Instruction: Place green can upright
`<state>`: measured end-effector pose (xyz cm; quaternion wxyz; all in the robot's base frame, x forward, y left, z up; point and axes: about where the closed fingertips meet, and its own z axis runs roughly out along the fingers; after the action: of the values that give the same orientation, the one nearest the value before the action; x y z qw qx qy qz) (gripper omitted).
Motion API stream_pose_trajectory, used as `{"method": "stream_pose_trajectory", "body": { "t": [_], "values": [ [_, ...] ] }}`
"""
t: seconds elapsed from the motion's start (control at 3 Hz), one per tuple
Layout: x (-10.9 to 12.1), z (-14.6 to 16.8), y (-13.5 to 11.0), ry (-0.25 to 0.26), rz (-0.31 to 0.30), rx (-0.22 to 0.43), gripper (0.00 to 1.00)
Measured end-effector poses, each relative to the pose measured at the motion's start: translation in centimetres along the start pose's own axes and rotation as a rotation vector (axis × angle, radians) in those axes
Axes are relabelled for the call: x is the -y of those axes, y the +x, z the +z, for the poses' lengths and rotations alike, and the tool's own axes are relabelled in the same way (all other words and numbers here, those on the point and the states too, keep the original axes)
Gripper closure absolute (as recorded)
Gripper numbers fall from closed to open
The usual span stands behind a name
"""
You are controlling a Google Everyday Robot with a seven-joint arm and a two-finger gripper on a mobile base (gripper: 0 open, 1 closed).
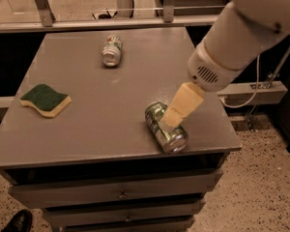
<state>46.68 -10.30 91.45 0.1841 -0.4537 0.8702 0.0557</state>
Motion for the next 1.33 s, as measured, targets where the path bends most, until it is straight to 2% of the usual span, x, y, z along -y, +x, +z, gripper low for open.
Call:
{"method": "stream_pose_trajectory", "body": {
  "t": [0.33,0.67,1.0,1.33],
  "values": [
    [-0.7,4.2,-1.3,-0.004,0.159,-0.033,0.0],
    [-1.1,6.6,-1.7,0.012,0.266,-0.071,0.0],
    [-1.2,8.3,-1.5,0.041,0.353,-0.122,0.0],
    [-1.4,9.1,-1.6,0.073,0.411,-0.154,0.12]
  ]
}}
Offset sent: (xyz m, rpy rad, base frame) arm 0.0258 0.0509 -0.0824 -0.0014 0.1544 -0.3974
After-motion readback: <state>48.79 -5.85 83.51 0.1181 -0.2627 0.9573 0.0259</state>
